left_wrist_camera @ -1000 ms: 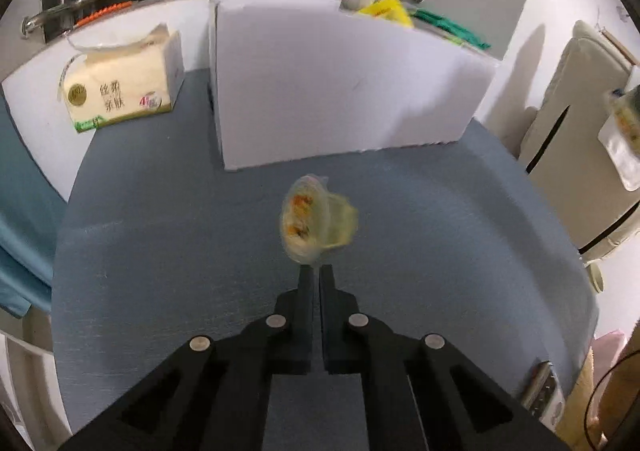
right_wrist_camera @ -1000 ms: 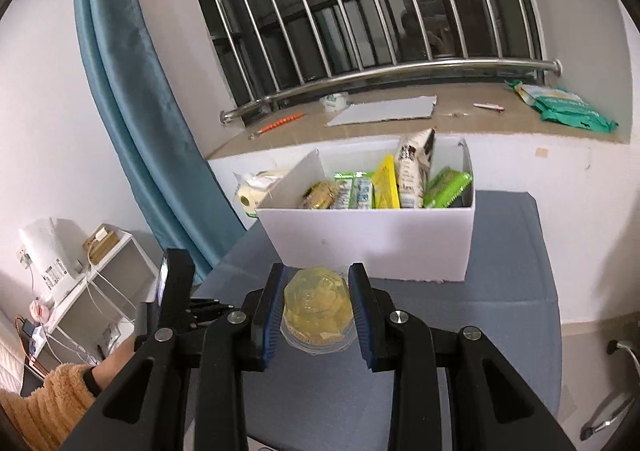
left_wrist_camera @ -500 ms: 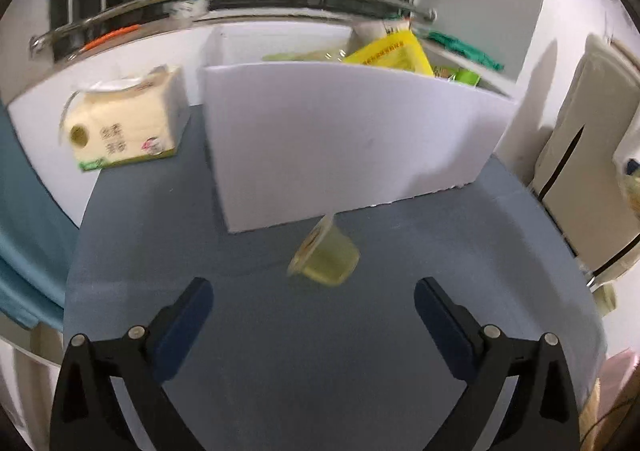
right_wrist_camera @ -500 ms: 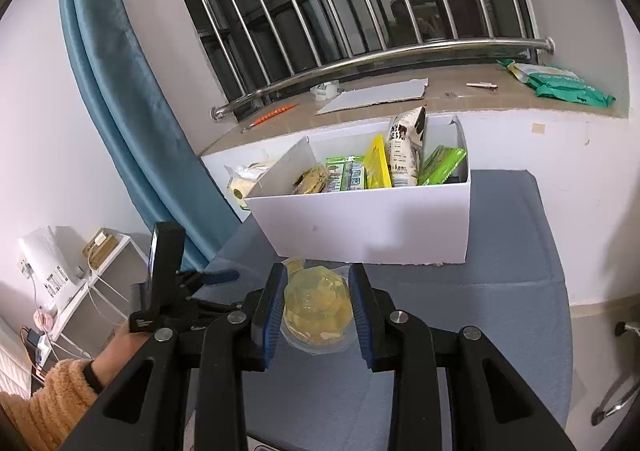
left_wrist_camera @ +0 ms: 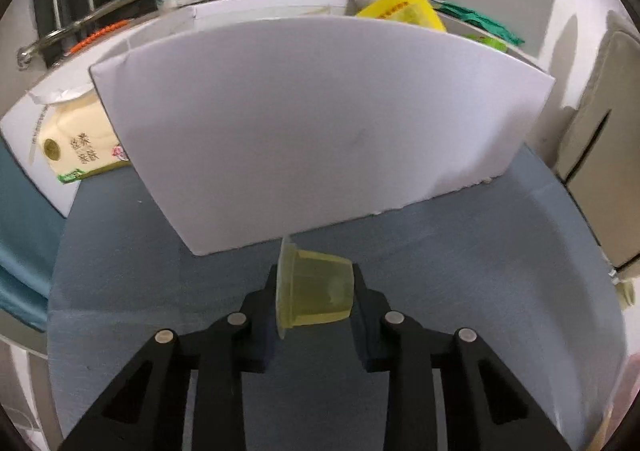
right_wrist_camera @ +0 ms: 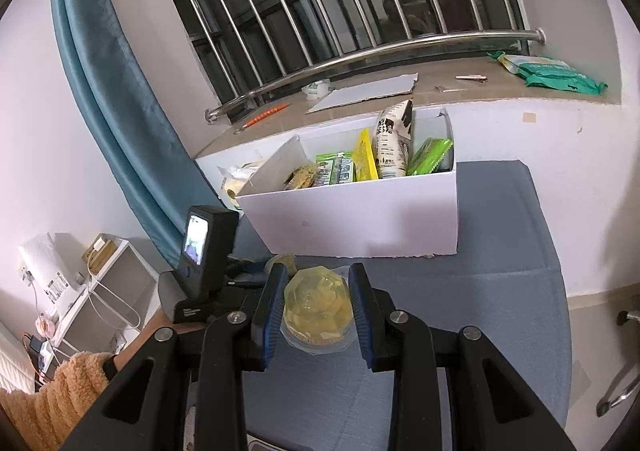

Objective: Organize snacks
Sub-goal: 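Carry both jelly cups over the box and release them inside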

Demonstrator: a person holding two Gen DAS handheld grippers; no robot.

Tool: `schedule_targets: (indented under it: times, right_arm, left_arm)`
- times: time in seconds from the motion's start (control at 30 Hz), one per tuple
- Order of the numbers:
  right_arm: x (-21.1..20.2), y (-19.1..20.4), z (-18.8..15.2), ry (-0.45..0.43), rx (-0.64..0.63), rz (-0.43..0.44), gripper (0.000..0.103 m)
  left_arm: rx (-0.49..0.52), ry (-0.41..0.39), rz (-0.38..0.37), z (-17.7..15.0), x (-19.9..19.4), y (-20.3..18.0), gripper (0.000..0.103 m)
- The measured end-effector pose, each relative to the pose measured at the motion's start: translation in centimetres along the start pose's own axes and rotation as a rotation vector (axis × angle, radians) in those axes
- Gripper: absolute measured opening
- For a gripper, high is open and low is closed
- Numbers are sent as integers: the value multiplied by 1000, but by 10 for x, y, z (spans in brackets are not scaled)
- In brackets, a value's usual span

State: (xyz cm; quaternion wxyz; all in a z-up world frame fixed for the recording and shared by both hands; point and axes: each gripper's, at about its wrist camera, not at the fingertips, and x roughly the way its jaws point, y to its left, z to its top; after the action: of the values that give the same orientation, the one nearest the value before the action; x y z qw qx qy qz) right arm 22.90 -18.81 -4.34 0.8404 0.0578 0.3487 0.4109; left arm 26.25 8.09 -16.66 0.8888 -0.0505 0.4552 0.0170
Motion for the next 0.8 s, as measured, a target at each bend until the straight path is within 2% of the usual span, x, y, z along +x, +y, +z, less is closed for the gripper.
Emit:
schedule_targets:
  times: [0.13, 0.23, 0.37, 0.47, 0.6, 0.77, 0.8]
  right_arm:
    - [0, -4, -1, -3, 10, 6, 34]
    - [2, -7, -1, -5, 21, 7, 34]
    - [2, -7, 0, -8, 20, 9, 34]
    - [3, -9, 9, -18, 19, 3, 34]
    - [9, -12, 39, -39, 13, -5, 34]
    - [32, -18, 94, -54, 5, -38, 34]
    - [39, -22, 107, -47, 18, -43, 34]
  left_arm:
    - [46, -39, -1, 2, -21, -9, 32]
    - [20, -81, -38, 5, -45, -9, 32]
    - [10, -184, -73, 15, -92, -11, 32]
    - [6, -276, -92, 39, -132, -13, 32]
    - [8, -342, -65, 79, -161, -9, 32]
    - [11, -335, -16, 129, -160, -1, 32]
    - [18, -330, -5, 129, -157, 2, 32]
